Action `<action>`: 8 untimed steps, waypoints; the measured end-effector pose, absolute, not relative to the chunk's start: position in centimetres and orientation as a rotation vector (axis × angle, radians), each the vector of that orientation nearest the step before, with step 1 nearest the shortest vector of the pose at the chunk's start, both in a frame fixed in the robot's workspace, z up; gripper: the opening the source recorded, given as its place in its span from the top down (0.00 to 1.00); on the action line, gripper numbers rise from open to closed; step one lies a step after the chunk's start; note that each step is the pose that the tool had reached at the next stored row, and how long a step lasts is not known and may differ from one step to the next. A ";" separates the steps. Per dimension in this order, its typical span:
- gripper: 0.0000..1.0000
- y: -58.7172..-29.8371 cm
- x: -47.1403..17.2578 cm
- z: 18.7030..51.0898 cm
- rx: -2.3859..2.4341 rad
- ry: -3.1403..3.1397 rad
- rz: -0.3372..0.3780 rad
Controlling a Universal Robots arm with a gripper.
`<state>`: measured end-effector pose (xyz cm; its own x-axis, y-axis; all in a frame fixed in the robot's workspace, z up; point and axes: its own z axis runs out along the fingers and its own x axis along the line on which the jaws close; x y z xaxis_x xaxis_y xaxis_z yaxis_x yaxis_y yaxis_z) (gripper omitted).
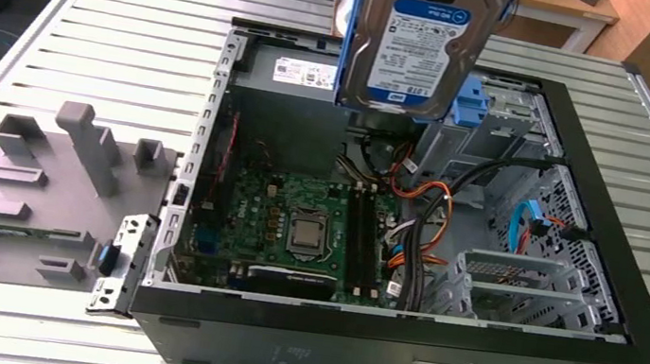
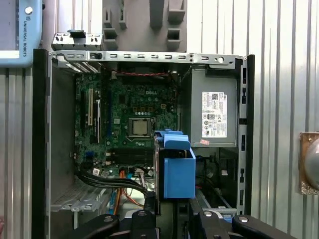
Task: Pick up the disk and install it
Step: 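Pick up the disk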
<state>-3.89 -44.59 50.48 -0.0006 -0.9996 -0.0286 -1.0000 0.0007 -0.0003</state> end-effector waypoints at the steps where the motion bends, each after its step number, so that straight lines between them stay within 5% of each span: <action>1: 0.65 -44.8 -3.9 50.5 -2.206 2.208 0.031; 8: 0.65 -46.1 -3.9 50.5 -2.206 2.208 0.031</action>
